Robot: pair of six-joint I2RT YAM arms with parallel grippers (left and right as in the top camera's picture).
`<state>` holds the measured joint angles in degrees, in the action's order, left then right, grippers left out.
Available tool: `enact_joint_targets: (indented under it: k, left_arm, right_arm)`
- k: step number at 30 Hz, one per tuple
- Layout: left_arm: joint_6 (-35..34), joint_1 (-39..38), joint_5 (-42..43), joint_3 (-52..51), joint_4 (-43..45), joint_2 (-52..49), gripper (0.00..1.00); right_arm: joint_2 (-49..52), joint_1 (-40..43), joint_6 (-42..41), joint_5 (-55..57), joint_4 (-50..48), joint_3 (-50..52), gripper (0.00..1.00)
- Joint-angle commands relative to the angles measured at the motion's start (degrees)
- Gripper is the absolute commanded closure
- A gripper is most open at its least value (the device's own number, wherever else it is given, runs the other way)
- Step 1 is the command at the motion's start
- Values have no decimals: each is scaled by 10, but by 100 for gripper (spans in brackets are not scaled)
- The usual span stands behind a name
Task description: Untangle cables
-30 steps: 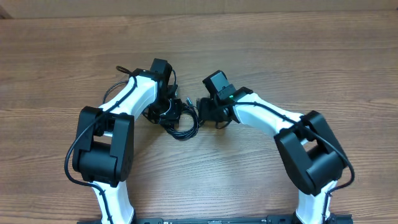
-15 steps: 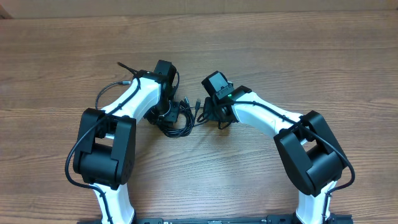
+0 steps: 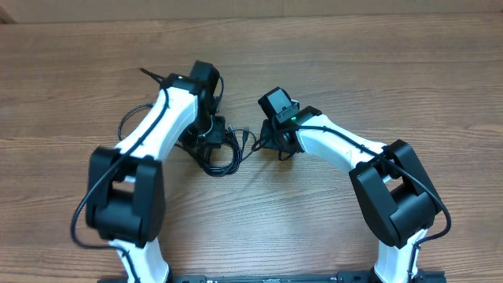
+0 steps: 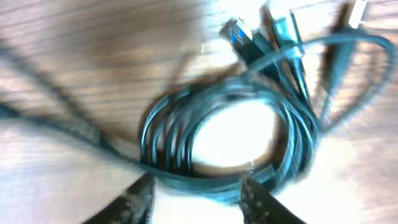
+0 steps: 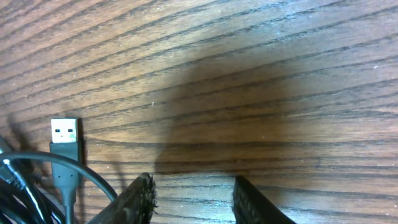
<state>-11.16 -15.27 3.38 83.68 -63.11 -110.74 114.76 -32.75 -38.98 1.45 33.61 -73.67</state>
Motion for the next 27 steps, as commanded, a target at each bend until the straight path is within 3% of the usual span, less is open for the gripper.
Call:
enact_joint_targets:
  k: [1, 3, 6, 8, 10, 13, 15, 20, 22, 23, 24, 26, 27]
  left_arm:
    - [-88, 3, 5, 15, -36, 43, 67]
    - [-170, 3, 5, -3, -52, 42, 82]
    - [-240, 2, 5, -45, -30, 42, 85]
    - [-268, 2, 5, -78, 6, 42, 83]
    - [-299, 2, 5, -113, 52, 42, 73]
    - [-307, 2, 5, -137, 82, 42, 70]
    - [-314, 2, 5, -155, 100, 42, 58]
    - [-326, 2, 4, -176, 122, 42, 58]
    - [-350, 2, -16, -195, 145, 42, 68]
    - [-359, 3, -19, -202, 155, 42, 91]
    - [-360, 3, -19, -202, 157, 42, 96]
    - [-358, 7, -19, -196, 158, 42, 96]
    - [-351, 11, -10, -191, 153, 42, 96]
  right_arm:
    - [11, 4, 0, -1, 5, 10, 60]
    - [11, 4, 0, -3, 5, 10, 60]
    - [11, 4, 0, -3, 6, 10, 59]
    - [11, 3, 0, -3, 6, 10, 59]
    - [11, 3, 0, -3, 6, 10, 59]
    - [11, 4, 0, -3, 8, 10, 58]
    - [11, 4, 0, -3, 8, 10, 57]
    - [11, 4, 0, -3, 8, 10, 57]
    - [11, 4, 0, -3, 8, 10, 57]
    - [11, 4, 0, -3, 8, 10, 57]
    - [11, 4, 0, -3, 8, 10, 57]
    - [11, 3, 0, -3, 11, 10, 59]
    - [11, 3, 4, -7, 15, 10, 64]
